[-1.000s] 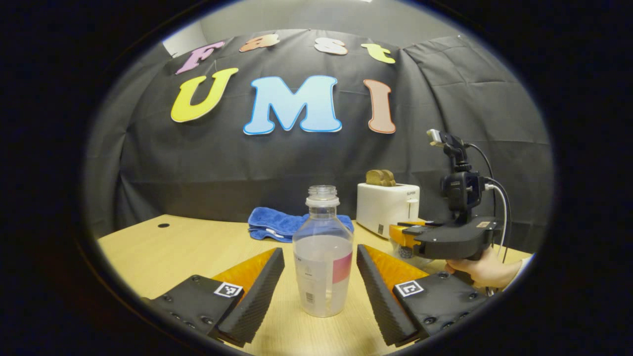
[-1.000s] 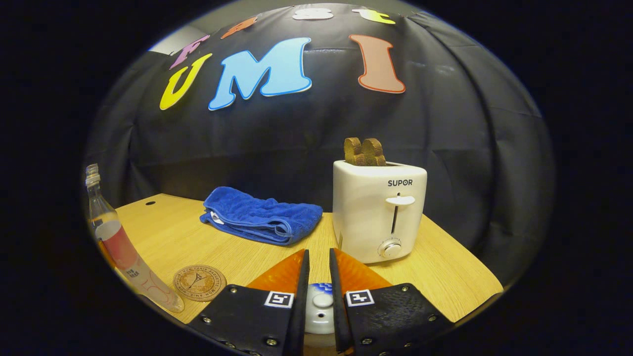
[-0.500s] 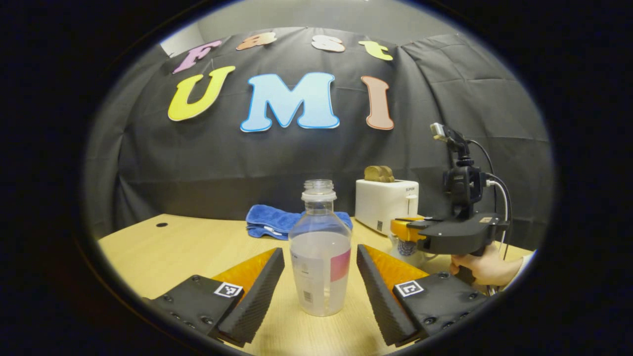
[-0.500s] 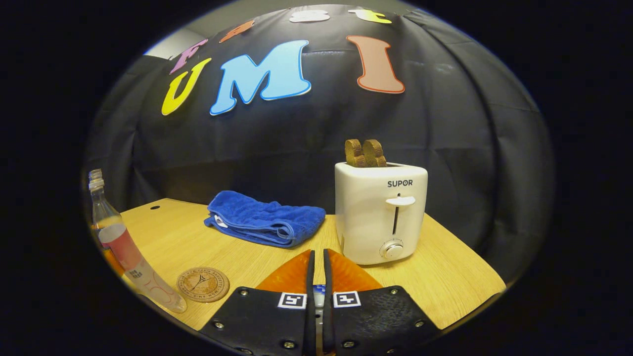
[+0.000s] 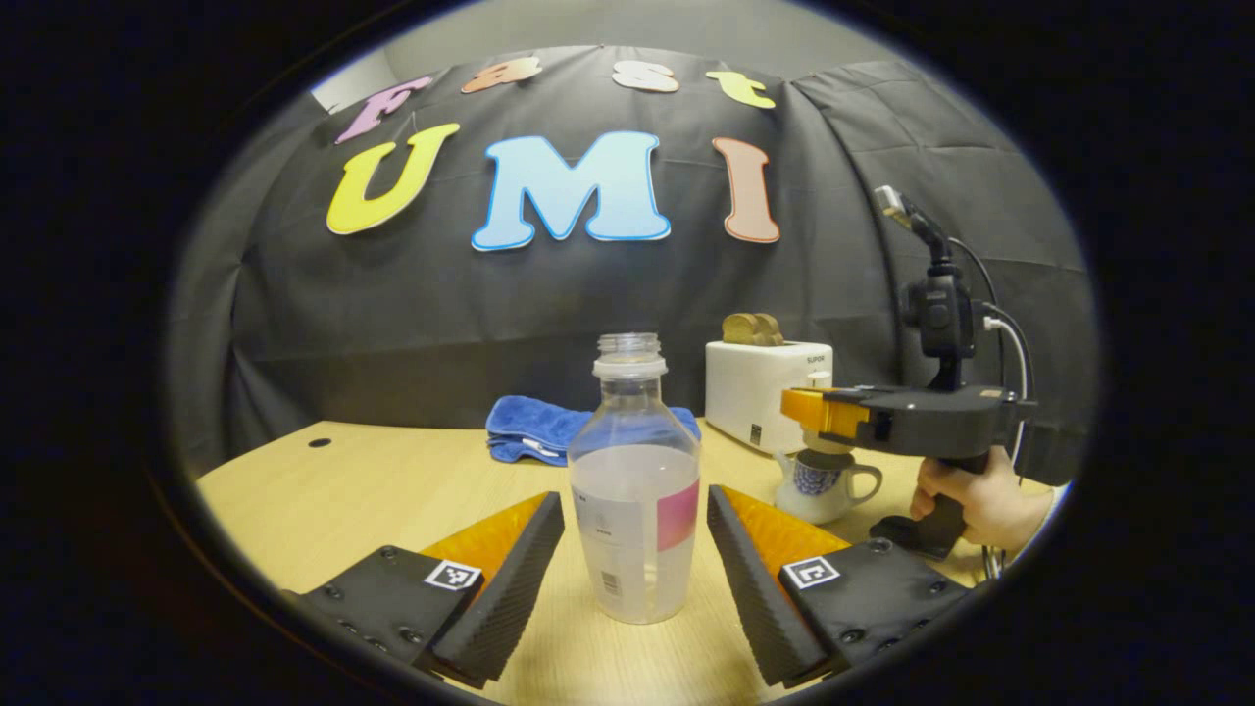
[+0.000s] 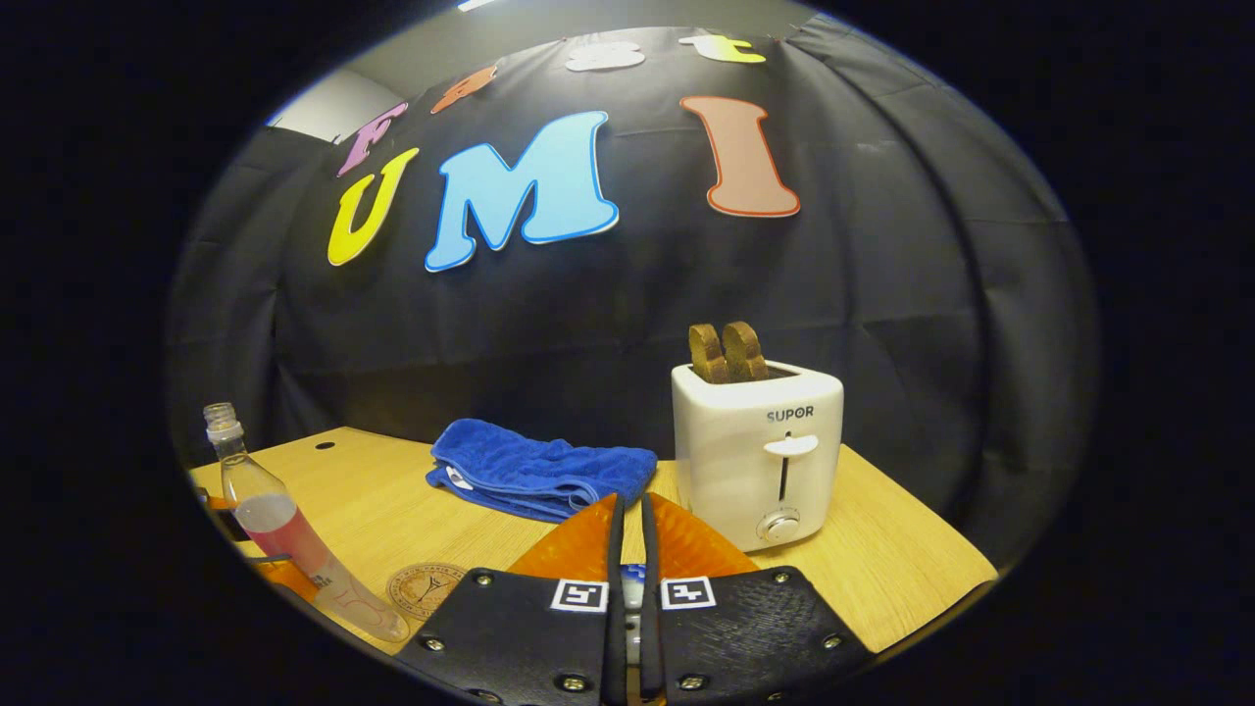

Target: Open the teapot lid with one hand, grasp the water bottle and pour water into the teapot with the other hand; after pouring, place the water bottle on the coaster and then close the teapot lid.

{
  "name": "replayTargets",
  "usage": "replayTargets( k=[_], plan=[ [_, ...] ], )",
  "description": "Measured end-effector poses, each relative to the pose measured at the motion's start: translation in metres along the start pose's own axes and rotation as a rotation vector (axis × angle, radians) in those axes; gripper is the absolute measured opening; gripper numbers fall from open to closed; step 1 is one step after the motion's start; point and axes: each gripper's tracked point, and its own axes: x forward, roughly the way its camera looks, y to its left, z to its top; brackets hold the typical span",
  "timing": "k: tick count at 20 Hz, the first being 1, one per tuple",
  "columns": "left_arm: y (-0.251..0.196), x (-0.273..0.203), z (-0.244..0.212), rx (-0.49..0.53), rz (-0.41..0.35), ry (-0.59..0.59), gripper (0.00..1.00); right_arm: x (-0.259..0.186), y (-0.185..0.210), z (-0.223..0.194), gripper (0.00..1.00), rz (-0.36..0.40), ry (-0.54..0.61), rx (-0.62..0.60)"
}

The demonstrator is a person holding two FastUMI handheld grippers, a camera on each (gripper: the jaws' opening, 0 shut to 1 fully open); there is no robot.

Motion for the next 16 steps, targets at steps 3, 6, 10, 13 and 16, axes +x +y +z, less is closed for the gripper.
replayTargets(
  k=[3, 6, 10, 13, 16],
  plan=[
    [0.0, 0.004, -0.007, 0.015, -0.004, 0.023, 0.99, -0.013, -0.008, 0.017, 0.06, -0.006, -0.024, -0.003],
    [-0.001, 0.01, -0.015, 0.022, -0.009, 0.054, 0.99, -0.028, -0.022, 0.026, 0.05, -0.017, -0.027, 0.02],
    [-0.004, 0.016, -0.022, 0.037, -0.022, 0.085, 0.97, -0.043, -0.048, 0.018, 0.05, -0.057, -0.006, 0.027],
    [-0.006, 0.019, -0.021, 0.078, -0.031, 0.104, 0.91, -0.05, -0.064, 0.007, 0.05, -0.076, 0.02, 0.049],
    [-0.012, 0.028, -0.019, 0.159, -0.076, 0.163, 0.87, -0.054, -0.075, 0.001, 0.05, -0.094, 0.036, 0.054]
  ],
)
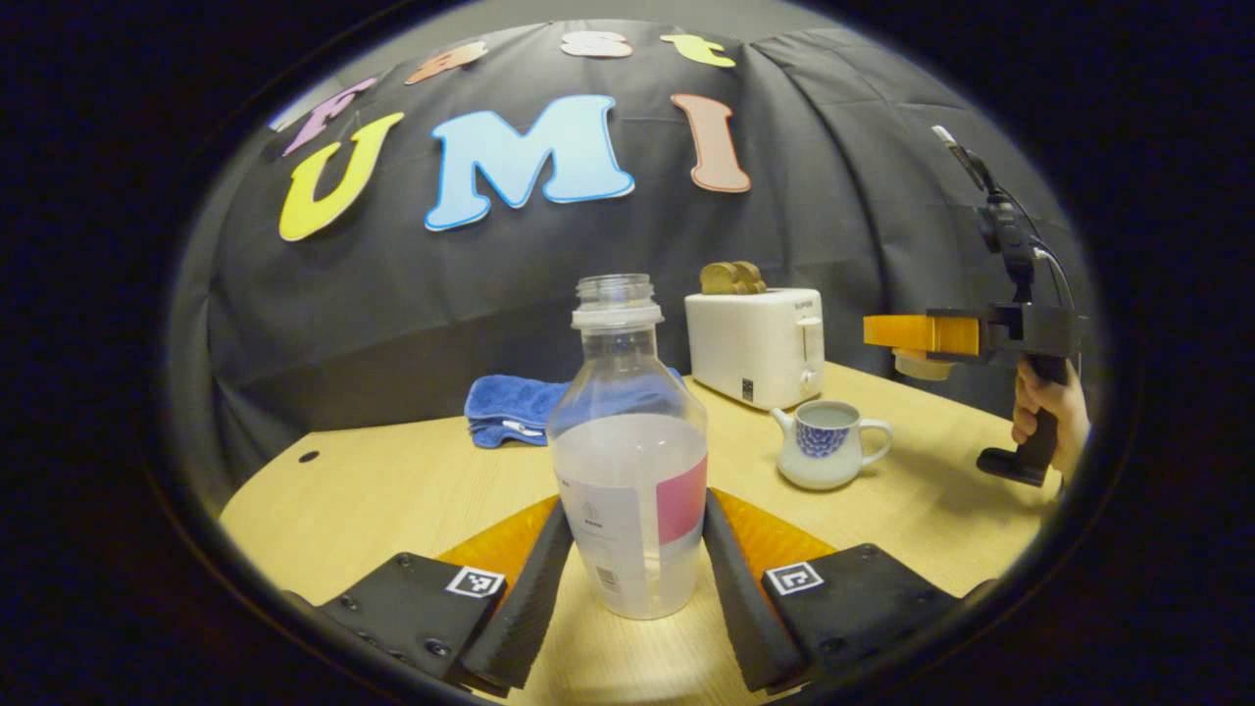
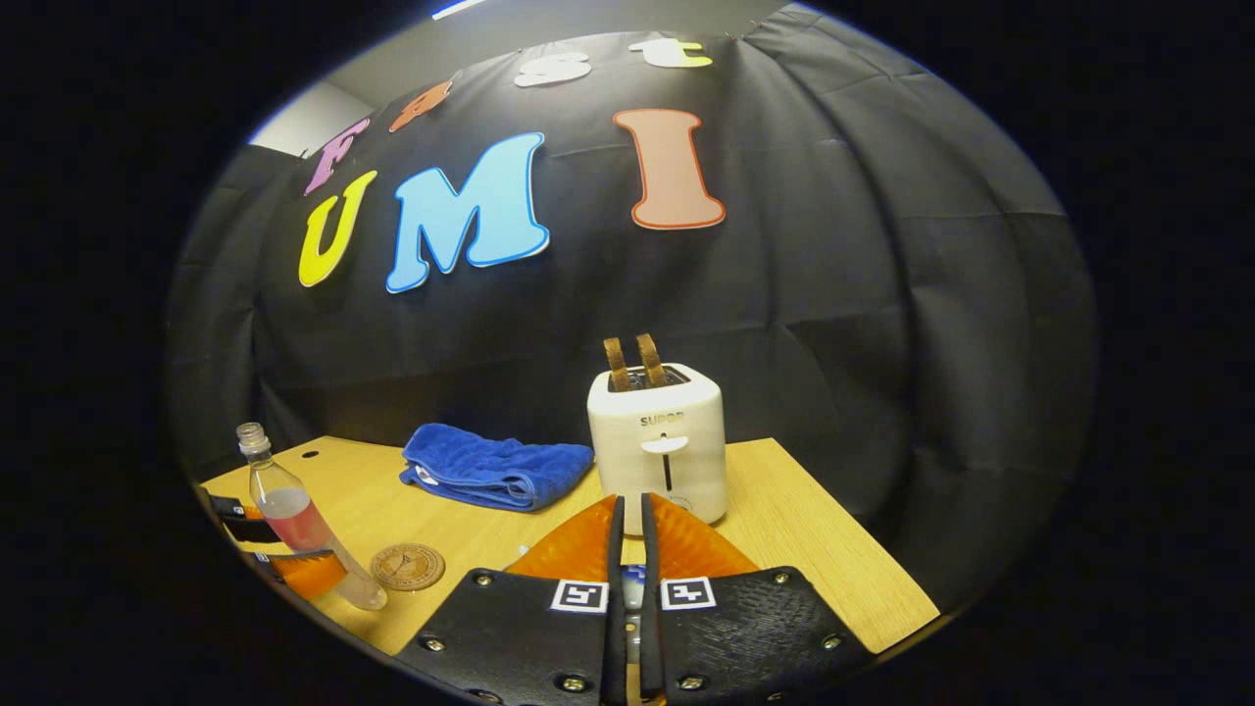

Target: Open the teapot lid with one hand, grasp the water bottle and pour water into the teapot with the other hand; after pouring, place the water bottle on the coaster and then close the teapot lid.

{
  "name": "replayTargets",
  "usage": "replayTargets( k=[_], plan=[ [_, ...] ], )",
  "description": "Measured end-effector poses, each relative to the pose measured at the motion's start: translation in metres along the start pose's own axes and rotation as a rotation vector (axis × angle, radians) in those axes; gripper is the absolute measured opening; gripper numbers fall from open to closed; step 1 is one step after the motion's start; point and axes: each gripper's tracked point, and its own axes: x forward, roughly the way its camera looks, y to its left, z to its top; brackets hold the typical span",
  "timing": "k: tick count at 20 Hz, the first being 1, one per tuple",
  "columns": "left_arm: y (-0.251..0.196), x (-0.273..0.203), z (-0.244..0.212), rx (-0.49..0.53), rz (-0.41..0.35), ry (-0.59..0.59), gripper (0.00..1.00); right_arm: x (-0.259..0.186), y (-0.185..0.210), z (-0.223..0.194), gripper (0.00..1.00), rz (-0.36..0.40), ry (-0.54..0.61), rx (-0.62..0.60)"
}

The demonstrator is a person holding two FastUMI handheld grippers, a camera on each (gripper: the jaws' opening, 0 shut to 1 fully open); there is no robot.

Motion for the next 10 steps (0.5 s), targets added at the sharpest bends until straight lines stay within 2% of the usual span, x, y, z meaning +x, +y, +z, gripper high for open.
replayTargets(
  k=[7, 10],
  plan=[
    [-0.006, 0.029, 0.018, 0.468, -0.08, 0.126, 0.86, 0.0, -0.007, -0.003, 0.05, 0.0, 0.001, 0.01],
    [-0.009, 0.042, 0.029, 0.635, -0.099, 0.151, 0.86, 0.003, -0.015, -0.007, 0.05, -0.007, 0.018, 0.017]
  ],
)
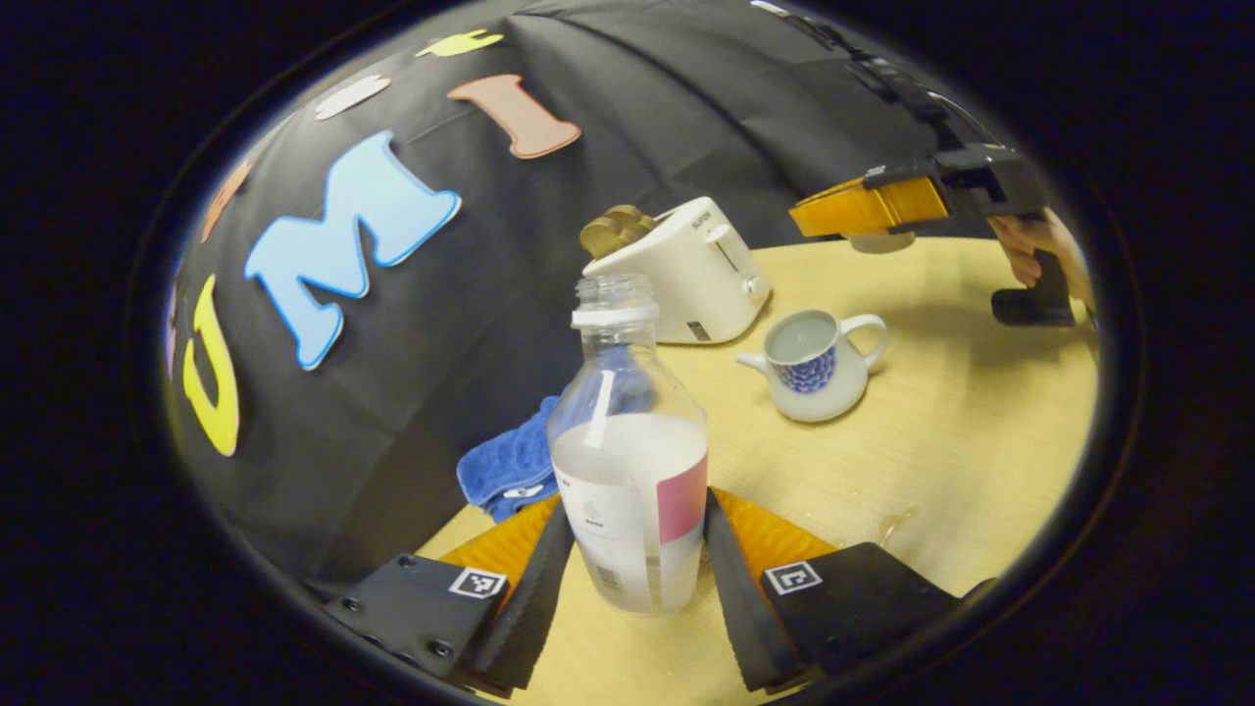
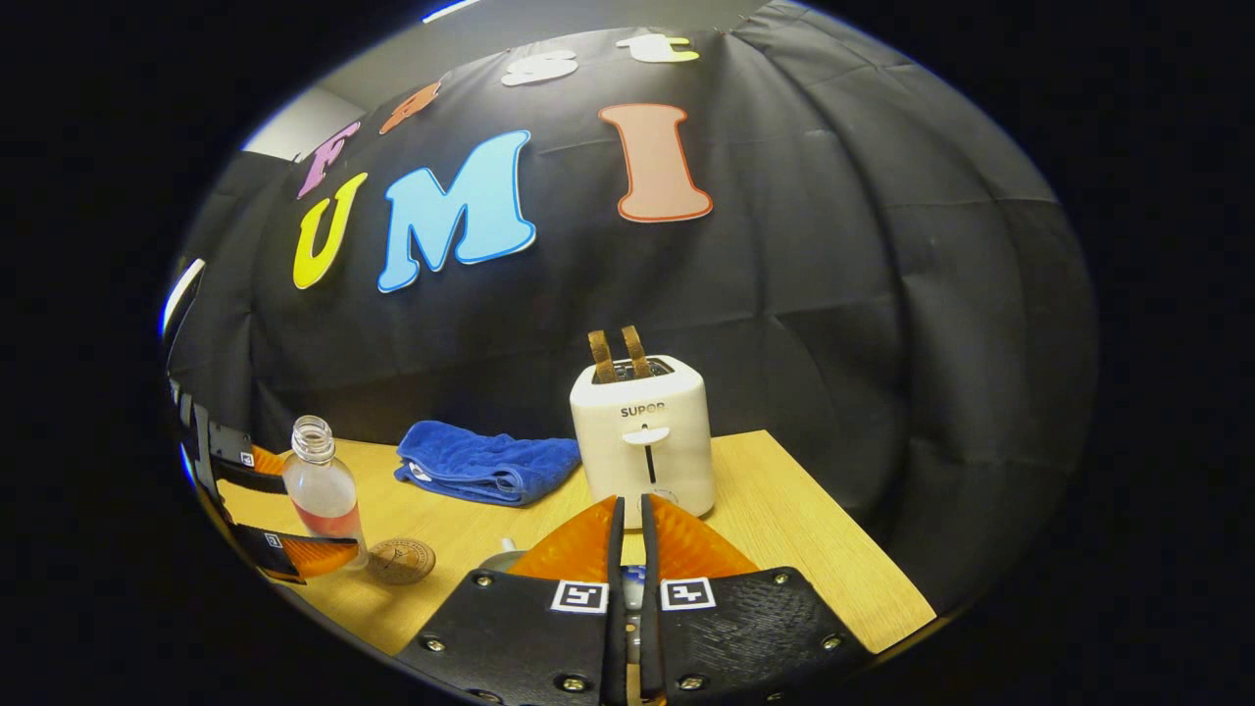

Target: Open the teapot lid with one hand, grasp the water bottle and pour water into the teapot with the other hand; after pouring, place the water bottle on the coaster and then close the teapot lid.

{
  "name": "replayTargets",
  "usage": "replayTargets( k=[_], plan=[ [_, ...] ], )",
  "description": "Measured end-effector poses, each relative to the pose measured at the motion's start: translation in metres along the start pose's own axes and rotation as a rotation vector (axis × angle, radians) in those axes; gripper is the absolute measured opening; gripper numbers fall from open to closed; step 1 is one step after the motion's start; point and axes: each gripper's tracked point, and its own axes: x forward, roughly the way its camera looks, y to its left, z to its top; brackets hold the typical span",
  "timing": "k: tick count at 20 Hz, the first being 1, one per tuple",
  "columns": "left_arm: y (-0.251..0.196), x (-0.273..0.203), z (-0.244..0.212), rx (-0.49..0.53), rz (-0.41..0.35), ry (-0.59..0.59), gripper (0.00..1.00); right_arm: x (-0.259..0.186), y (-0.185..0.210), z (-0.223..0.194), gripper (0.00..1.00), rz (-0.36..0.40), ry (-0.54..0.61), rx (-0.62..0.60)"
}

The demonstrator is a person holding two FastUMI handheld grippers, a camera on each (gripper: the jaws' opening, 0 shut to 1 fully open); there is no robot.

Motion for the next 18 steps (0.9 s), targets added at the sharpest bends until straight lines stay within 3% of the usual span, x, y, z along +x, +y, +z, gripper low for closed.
replayTargets(
  k=[12, 18],
  plan=[
    [-0.003, 0.054, 0.032, 0.622, -0.036, 0.095, 0.87, 0.007, -0.053, -0.009, 0.05, -0.085, 0.025, 0.074],
    [-0.008, 0.047, 0.043, 0.841, -0.039, 0.135, 0.87, 0.006, -0.051, -0.008, 0.05, -0.08, 0.026, 0.079]
  ],
)
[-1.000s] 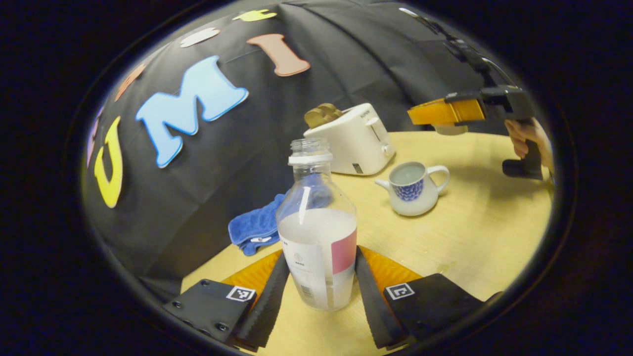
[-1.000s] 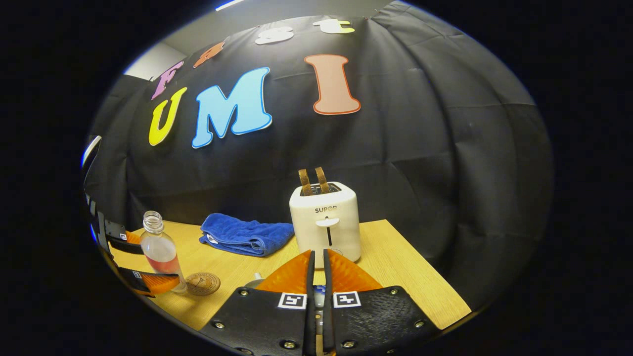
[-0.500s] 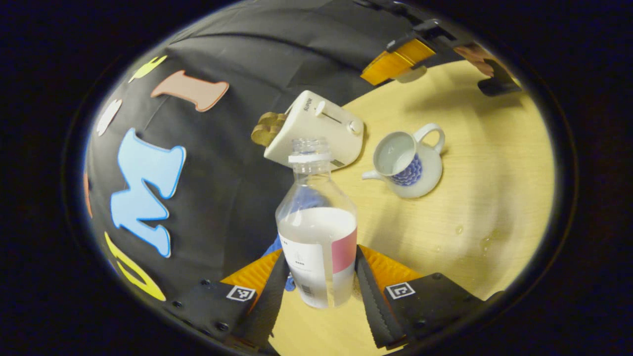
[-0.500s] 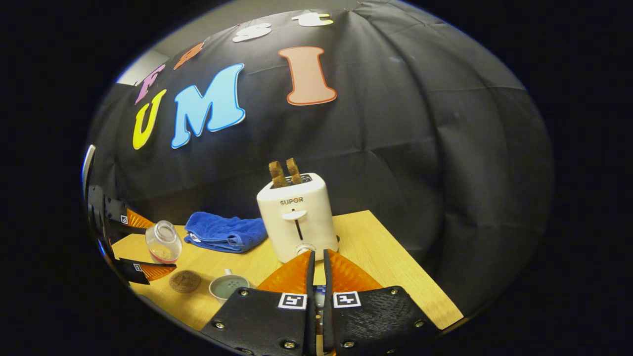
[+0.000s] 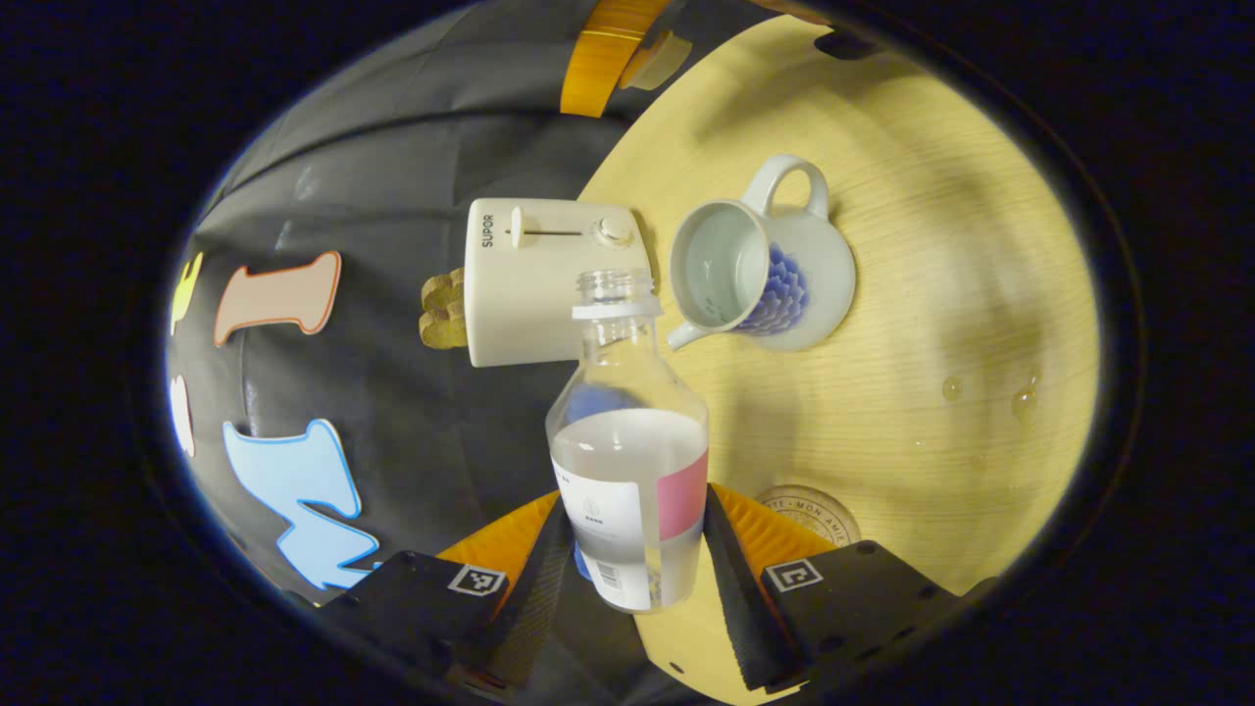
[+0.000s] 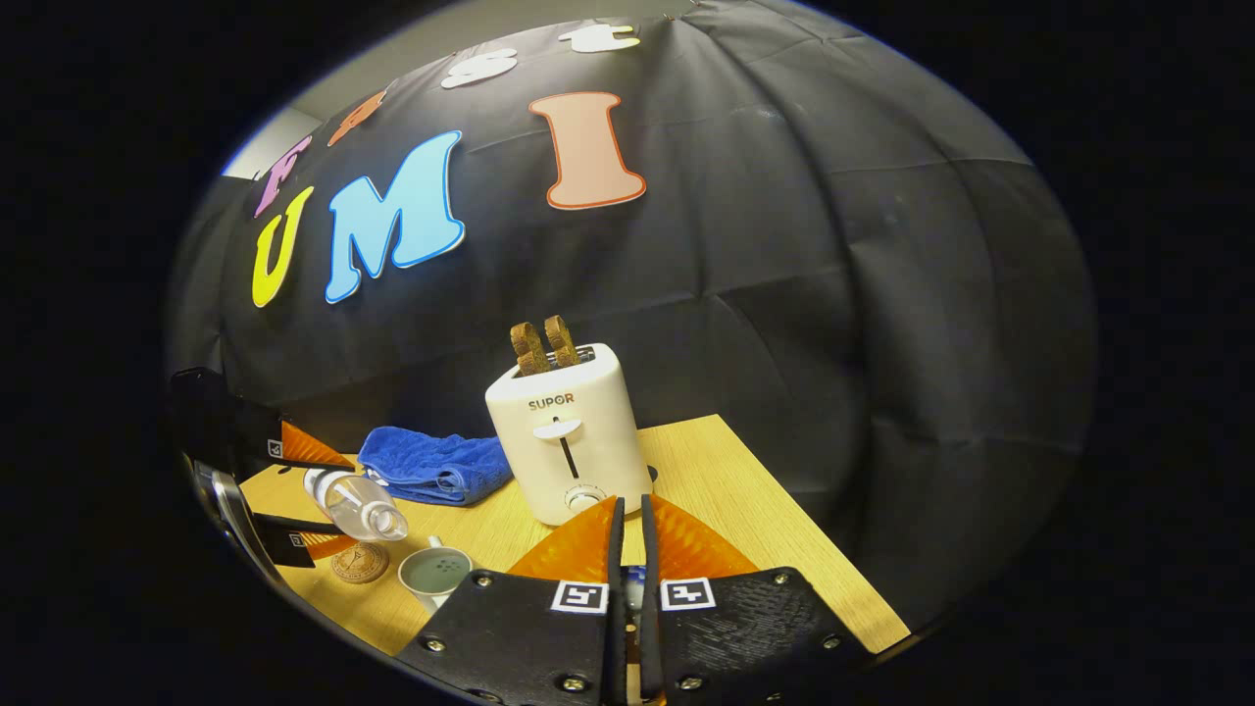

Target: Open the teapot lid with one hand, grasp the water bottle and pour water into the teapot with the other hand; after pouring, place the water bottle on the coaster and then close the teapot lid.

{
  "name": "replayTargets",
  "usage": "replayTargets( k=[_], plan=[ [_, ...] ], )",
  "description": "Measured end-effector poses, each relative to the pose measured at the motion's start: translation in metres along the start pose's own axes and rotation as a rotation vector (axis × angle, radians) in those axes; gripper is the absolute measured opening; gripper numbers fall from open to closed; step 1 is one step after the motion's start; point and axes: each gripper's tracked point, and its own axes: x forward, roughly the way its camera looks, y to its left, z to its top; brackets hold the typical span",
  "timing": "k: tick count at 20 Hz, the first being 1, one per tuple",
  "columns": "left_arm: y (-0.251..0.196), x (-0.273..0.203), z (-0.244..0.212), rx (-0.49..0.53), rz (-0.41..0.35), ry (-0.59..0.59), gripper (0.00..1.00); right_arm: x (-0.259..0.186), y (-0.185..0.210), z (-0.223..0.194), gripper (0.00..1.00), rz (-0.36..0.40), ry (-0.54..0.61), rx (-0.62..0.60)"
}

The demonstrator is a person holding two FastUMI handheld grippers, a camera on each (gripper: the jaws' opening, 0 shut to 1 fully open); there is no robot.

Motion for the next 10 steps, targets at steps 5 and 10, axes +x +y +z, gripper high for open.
replayTargets(
  k=[5, 10],
  plan=[
    [0.0017, -0.0001, -0.003, 0.174, 0.012, 0.055, 0.87, -0.0012, -0.0009, 0.0034, 0.05, 0.004, -0.007, 0.017],
    [-0.0004, -0.0083, 0.0064, 0.312, 0.02, 0.077, 0.87, -0.0027, 0.001, 0.0047, 0.05, 0.01, -0.011, 0.014]
  ],
)
